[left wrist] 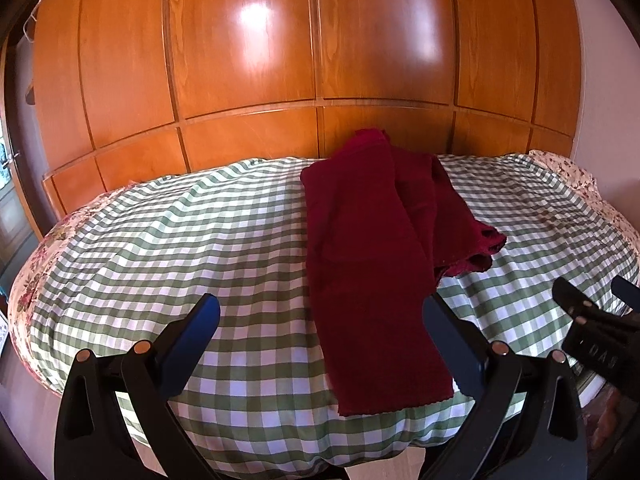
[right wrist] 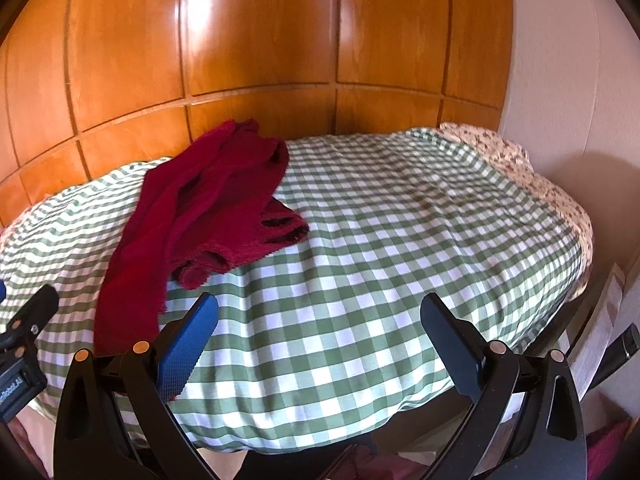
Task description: Fold small clothes
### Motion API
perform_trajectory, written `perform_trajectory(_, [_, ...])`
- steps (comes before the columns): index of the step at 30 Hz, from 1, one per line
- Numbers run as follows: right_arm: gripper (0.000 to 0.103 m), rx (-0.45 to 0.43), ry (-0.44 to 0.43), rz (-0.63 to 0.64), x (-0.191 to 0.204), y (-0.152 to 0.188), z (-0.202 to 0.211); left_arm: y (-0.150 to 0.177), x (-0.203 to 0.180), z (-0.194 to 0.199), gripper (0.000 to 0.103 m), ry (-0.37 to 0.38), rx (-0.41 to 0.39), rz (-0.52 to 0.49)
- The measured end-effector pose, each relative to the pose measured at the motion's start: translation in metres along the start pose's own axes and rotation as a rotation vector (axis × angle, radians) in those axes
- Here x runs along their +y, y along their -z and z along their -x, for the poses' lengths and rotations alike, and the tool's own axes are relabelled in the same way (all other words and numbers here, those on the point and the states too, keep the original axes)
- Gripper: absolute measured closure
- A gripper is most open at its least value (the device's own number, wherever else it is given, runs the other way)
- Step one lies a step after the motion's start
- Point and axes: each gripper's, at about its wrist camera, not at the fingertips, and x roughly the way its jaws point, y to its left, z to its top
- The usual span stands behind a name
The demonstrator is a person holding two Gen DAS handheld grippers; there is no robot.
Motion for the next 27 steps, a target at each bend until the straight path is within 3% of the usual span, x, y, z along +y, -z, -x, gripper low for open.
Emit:
perform_trajectory(6, [0.003,0.049,-0.01,-0.047,-0.018,-0.01,-0.018,-0.002,-0.004,-0.018,0.003,0.031,0.029,-0.051])
perform_trajectory(10, [0.003,0.083,-0.014,-0.062,-0.027,-0.017,-0.033,-0.002,-0.015,-0.03,0.004,0.145,0.072,-0.129])
perform_trajectory(15, [0.003,0.102,-0.023,-0.087,-0.038,-0.028,-0.051,0.007,-0.036,-0.047,0.02,0.29,0.155,-0.243])
perform_trajectory(18, [0.003,0.104,-0.044,-0.113,-0.042,-0.039,-0.06,0.016,-0.047,-0.063,0.036,0.328,0.224,-0.282])
perform_trajectory(24, [0.004,0.064,-0.154,-0.083,-0.025,-0.067,-0.071,0.03,-0.055,-0.081,0.037,0.361,0.281,-0.286])
perform_trajectory(25, [0.007,0.061,-0.174,-0.071,-0.019,-0.071,-0.072,0.032,-0.057,-0.083,0.041,0.363,0.282,-0.288])
perform_trajectory(27, [0.013,0.059,-0.235,-0.047,-0.006,-0.079,-0.077,0.033,-0.056,-0.084,0.061,0.367,0.282,-0.294])
